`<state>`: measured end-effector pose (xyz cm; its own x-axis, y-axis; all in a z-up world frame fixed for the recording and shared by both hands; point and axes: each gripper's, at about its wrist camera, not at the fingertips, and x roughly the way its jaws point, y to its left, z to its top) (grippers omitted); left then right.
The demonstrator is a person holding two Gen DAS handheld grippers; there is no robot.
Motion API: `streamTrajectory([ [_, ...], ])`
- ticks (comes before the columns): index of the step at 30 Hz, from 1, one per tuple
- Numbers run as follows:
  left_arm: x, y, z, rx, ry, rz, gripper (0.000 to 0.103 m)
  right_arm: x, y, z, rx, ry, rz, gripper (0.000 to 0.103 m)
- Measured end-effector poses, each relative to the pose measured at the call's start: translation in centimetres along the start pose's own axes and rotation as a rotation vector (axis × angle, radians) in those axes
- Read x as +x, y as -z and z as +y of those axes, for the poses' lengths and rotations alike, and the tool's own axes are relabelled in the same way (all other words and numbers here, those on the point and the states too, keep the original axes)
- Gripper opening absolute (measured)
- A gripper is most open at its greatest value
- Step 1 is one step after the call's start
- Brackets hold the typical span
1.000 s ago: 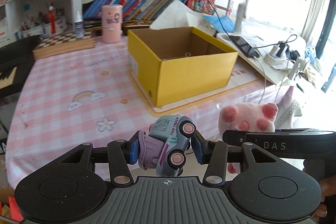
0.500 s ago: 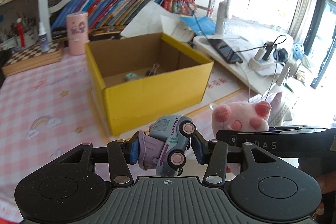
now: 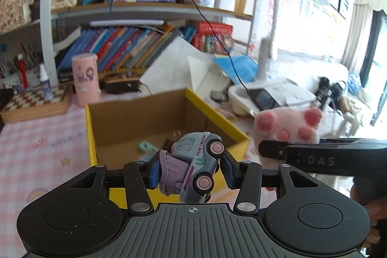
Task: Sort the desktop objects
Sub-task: 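Lift and carry the toy car and pink pig over the yellow box with both tools, then lower both tools into the box and open them to release car and pig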
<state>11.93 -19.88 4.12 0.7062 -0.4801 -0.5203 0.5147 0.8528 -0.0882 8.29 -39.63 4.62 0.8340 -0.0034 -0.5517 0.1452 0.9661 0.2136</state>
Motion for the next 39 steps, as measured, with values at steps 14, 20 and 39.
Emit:
streamTrajectory([
  [14, 5.7, -2.1, 1.5, -0.010, -0.182, 0.061, 0.047, 5.6, -6.6, -0.7, -0.090, -0.144, -0.053, 0.061],
  [20, 7.8, -2.2, 2.5, -0.022, -0.225, 0.107, 0.047, 9.4, -8.1, 0.8, -0.146, -0.196, -0.002, 0.061],
  [39, 12.4, -1.0, 2.9, -0.066, -0.296, 0.273, 0.047, 21.7, -9.0, 6.0, -0.406, -0.268, 0.294, 0.061],
])
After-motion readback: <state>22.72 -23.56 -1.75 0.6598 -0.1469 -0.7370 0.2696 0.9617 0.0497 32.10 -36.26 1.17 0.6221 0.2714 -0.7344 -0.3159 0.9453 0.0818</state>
